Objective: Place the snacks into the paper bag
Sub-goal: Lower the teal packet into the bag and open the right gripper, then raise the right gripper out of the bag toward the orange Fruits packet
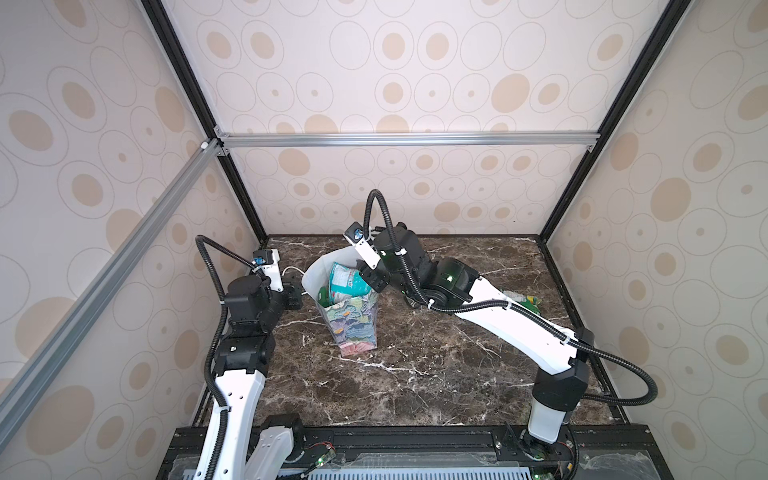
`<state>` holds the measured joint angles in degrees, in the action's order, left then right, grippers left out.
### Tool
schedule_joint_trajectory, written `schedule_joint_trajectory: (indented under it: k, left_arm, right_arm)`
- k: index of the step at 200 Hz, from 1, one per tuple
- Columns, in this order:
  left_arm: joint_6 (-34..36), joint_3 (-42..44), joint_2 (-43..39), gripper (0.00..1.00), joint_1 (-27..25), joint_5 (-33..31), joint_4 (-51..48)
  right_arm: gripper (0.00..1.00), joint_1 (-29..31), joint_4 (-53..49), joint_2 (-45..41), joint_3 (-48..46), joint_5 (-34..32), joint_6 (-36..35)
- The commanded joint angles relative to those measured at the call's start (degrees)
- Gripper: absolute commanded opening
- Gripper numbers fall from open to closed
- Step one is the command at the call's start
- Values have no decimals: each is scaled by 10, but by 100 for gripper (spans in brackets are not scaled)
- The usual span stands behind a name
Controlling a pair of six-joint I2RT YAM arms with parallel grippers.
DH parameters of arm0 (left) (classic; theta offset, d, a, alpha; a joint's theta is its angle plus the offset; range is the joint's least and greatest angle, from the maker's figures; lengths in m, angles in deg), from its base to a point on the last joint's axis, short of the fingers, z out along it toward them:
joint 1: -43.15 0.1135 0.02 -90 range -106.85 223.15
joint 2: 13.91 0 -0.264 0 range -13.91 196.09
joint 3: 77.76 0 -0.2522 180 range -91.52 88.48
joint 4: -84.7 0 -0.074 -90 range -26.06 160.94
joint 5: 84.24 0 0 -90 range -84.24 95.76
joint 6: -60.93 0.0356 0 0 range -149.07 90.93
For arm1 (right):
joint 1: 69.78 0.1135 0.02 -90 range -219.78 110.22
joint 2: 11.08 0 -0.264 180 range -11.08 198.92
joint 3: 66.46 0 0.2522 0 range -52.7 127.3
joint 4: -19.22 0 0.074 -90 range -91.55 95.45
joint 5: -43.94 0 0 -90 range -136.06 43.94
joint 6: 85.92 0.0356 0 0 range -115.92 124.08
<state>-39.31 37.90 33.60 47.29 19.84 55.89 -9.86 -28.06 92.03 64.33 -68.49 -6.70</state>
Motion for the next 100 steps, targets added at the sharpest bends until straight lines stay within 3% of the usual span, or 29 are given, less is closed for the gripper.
schedule_joint_trajectory:
  k: [1,100]
  left_arm:
    - [6,-2,-8,0,4,7,11]
    - [6,-1,-11,0,4,6,12]
  right_arm:
    - [45,-3,17,-33,-40,-21,13]
    - [44,-129,67,-277,-355,32,187]
